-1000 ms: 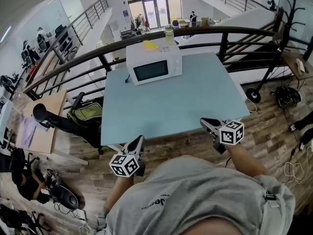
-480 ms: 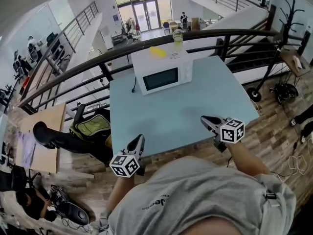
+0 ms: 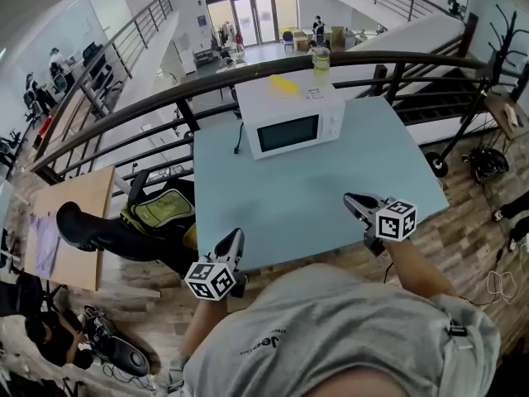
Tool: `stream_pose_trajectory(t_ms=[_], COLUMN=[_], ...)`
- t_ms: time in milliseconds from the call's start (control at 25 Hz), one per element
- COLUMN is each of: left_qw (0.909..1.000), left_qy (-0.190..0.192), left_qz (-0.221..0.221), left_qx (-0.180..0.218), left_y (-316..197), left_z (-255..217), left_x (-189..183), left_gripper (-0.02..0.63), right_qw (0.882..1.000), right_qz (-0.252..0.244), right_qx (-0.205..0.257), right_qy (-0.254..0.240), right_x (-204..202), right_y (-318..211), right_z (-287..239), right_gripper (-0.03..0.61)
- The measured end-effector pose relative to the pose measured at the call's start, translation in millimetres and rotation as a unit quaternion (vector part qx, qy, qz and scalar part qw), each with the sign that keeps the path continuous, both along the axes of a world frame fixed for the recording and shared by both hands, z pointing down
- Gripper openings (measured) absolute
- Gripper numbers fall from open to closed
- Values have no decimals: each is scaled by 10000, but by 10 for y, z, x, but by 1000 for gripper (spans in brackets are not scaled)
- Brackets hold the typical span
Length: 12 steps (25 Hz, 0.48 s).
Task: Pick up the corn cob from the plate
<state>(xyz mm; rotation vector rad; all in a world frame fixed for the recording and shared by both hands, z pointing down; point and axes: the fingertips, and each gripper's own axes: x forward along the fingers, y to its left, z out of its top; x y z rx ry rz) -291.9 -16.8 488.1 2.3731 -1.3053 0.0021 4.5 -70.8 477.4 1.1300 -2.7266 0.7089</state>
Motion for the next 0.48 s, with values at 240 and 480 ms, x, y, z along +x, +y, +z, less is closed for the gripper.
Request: stream_pose_trajectory(t_ms=[240, 480], left_qw=[9998, 9990], left_qy=[-11, -175], left_qz=[-173, -409], left_qx=[-80, -56], left_y=[-125, -301], left_z=[42, 3], left_x=[-45, 103], left_gripper=[18, 18], right_qw=[9998, 9989], right_qz=[-173, -409], right_qx=[-19, -90], right_qy=[-52, -223], right_x=[-71, 53], right_y=[-239, -583], right_z=[43, 139], right_gripper=[14, 14])
